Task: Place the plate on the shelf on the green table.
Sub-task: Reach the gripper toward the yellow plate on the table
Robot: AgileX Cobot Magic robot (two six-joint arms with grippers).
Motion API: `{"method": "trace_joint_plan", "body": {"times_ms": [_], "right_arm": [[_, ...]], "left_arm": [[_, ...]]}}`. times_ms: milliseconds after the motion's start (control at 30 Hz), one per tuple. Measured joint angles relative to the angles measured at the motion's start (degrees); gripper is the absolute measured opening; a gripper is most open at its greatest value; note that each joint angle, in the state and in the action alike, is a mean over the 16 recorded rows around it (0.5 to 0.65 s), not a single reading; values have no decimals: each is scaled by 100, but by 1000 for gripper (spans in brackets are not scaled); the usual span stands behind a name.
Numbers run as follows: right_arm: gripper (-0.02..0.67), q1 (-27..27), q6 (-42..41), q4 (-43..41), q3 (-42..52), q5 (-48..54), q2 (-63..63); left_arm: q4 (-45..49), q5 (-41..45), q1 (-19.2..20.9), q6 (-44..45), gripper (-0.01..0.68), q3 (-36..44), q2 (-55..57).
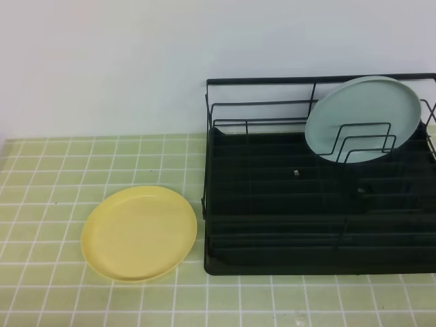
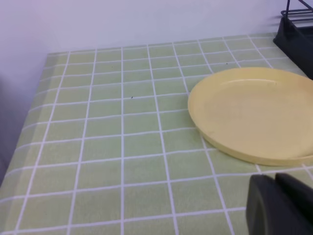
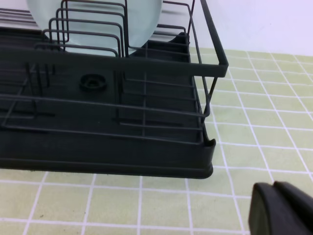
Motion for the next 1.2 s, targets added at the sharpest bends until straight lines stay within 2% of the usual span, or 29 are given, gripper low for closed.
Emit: {"method": "trace_joint_plan", "body": {"times_ms": [300, 500, 700, 1000, 1200], "right_arm": [[-2, 0, 0, -23, 0, 0, 0], [-3, 0, 0, -104, 0, -136, 0], [-3, 0, 0, -188, 0, -899, 0], [-3, 0, -18, -240, 1, -3059, 0], [-3, 0, 11, -243, 2, -4245, 0]], "left_arm": [[0, -66, 0, -3, 0, 0, 0], [0, -600, 0, -6, 0, 0, 0], [0, -1873, 0, -10, 0, 0, 0], [-7, -4163, 0, -10, 0, 0, 0], [-18, -5045, 0, -13, 0, 0, 0]]}}
